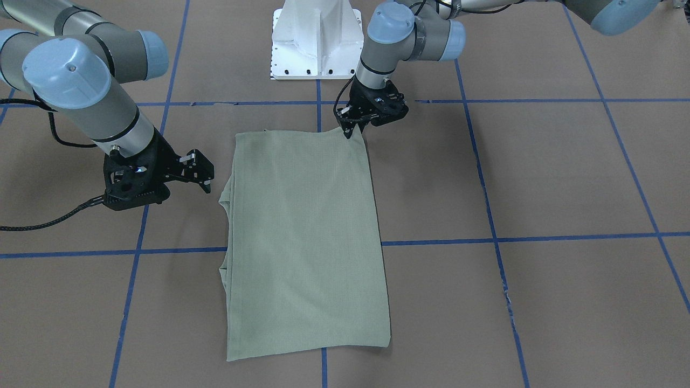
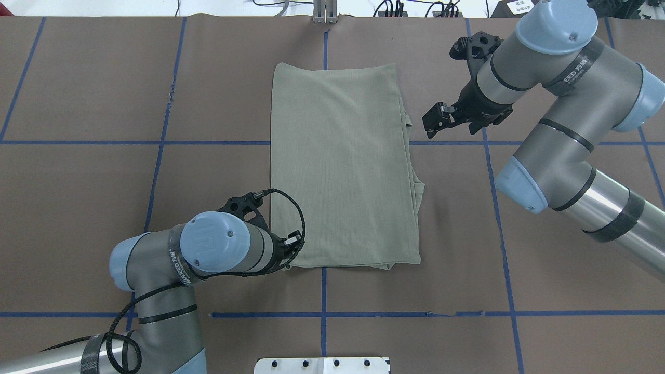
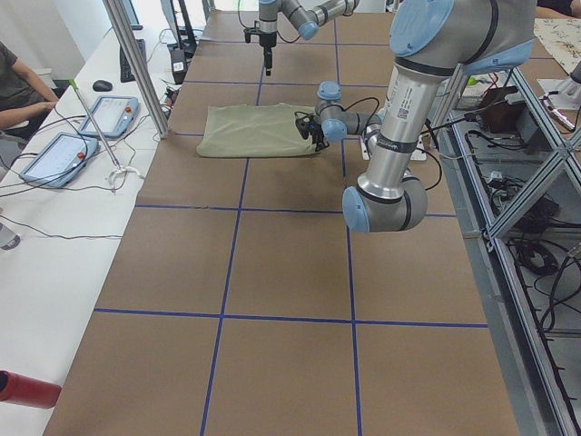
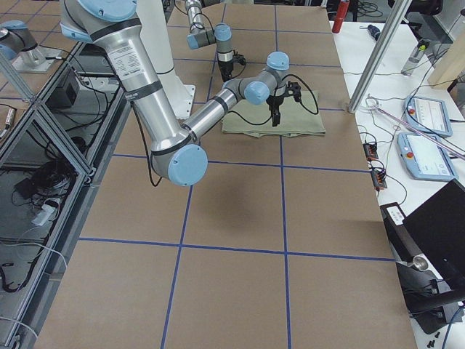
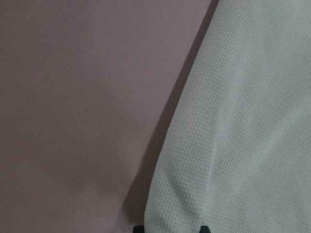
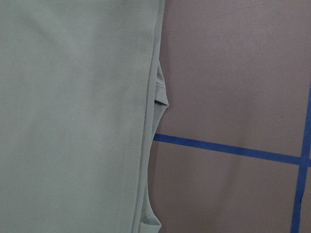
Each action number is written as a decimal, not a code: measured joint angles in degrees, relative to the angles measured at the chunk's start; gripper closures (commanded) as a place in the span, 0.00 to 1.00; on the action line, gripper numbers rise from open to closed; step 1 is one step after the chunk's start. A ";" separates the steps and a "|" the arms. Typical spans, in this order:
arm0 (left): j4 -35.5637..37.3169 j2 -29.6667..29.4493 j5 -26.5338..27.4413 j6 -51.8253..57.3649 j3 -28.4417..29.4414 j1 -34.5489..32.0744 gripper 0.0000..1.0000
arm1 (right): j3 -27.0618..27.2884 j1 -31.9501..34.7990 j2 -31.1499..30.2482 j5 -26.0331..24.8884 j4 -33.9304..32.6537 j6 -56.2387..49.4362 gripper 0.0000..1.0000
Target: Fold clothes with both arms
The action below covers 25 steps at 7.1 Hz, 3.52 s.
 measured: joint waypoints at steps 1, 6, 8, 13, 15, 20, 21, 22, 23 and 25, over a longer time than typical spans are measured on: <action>0.02 -0.09 -0.01 -0.02 -0.03 0.16 0.58 | -0.10 0.00 -0.02 -0.02 0.00 0.00 0.00; 0.03 -0.37 0.05 -0.48 -0.15 0.46 1.00 | 0.04 0.13 -0.38 0.04 0.13 1.08 0.00; 0.03 -0.25 0.02 -0.44 -0.53 0.22 1.00 | 3.16 -1.39 -2.05 -0.04 0.42 7.74 0.00; 0.04 0.28 -0.47 -0.28 -2.65 0.17 1.00 | 13.16 -15.54 -6.36 -7.80 0.77 41.82 0.00; 0.01 0.20 -0.39 -0.38 -2.69 0.37 1.00 | 14.17 -22.98 -7.83 -17.29 0.47 56.03 0.00; -0.13 -0.24 -0.27 -0.45 -2.70 0.50 1.00 | 9.58 -30.79 -8.26 -24.19 0.40 61.53 0.00; -0.14 -0.25 -0.24 -0.50 -2.70 0.50 1.00 | 9.03 -30.94 -8.18 -24.25 0.57 61.53 0.00; -0.14 -0.23 -0.22 -0.52 -2.70 0.50 1.00 | 8.62 -30.98 -8.15 -24.28 0.66 61.52 0.00; -0.14 -0.22 -0.19 -0.52 -2.70 0.50 1.00 | 8.43 -30.97 -8.13 -24.28 0.69 61.50 0.00; -0.14 -0.21 -0.13 -0.55 -2.70 0.50 1.00 | 7.87 -30.88 -7.68 -24.34 0.70 61.45 0.00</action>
